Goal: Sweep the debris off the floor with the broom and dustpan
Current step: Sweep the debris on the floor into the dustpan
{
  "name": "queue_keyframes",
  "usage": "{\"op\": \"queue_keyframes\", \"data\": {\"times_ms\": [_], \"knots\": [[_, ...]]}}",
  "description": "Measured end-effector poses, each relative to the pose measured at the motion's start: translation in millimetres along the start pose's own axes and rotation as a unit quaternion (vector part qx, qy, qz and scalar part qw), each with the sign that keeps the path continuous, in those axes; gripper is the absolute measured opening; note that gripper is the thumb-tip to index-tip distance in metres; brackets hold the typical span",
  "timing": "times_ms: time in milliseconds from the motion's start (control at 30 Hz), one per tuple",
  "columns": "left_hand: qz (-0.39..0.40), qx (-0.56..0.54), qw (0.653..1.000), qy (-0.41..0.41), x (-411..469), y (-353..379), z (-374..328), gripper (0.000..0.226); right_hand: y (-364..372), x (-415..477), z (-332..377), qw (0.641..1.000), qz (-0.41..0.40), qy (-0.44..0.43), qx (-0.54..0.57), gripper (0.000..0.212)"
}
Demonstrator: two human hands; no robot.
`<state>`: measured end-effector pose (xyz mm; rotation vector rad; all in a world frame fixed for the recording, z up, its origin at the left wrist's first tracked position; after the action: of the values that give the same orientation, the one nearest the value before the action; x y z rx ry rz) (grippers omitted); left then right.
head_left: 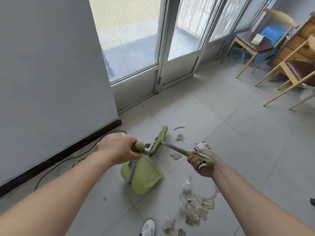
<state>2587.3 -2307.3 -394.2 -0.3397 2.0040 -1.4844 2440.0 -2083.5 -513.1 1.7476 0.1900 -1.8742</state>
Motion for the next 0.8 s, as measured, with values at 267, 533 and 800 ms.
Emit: {"op": "queue_keyframes", "data": {"times_ms": [267,533,800], "knots": [[0.023,0.010,0.999,0.035,26.5,1.9,-10.4,0.031,-40.1,-19.5,-8.9,0.990,-0.023,-0.013,0.140,0.023],[0.067,0.039,0.992,0.099,54.0,-0.9,-35.7,0.029,-89.2,-50.7,-59.9,0.976,-0.044,-0.002,0.214,0.056],[0.085,0.079,0.980,0.160,76.5,-17.4,-57.8,0.029,-103.1,-60.8,-83.3,0.957,-0.066,0.009,0.284,0.065]]}}
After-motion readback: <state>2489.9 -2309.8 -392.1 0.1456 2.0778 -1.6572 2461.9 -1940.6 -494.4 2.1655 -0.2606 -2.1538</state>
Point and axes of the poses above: each hand's wrist, its own x-axis towards the middle knuckle, its own y-axis out of the palm, z = x × y, the point moved 9 cm from there along x, towards the middle knuckle
